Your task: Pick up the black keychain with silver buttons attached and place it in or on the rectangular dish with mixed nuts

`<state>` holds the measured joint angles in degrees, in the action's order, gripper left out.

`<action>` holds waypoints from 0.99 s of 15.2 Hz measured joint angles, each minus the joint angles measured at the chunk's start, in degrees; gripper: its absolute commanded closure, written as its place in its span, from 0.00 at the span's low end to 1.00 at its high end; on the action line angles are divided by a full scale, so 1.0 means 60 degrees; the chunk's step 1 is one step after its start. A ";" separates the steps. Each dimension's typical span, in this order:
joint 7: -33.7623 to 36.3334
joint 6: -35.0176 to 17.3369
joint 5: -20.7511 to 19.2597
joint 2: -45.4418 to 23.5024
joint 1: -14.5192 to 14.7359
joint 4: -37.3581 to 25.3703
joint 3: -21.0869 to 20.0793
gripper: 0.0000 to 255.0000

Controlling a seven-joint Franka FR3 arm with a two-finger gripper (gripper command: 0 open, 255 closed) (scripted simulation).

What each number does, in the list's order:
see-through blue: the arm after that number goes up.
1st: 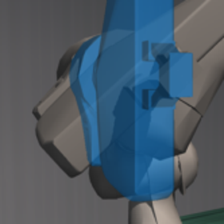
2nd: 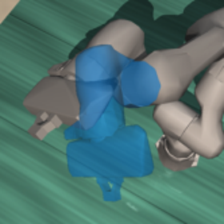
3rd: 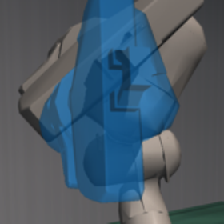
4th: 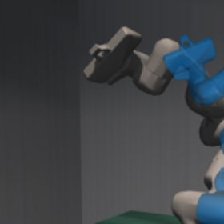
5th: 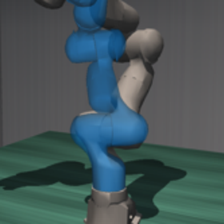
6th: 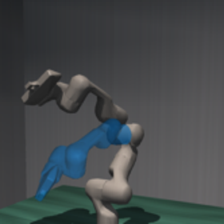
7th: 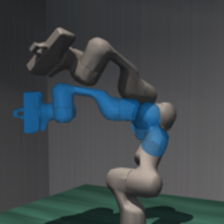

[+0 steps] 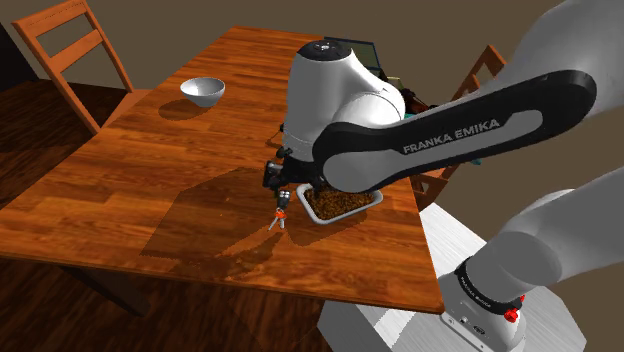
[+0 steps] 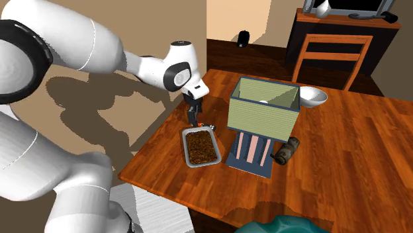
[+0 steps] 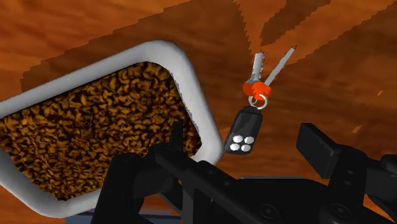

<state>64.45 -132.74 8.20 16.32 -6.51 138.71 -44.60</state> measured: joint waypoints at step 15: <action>0.2977 -0.1343 -0.2901 -0.2574 -0.0992 -0.0496 -0.1263 0.00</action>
<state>82.31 -140.80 -9.20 0.87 -12.46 135.73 -52.18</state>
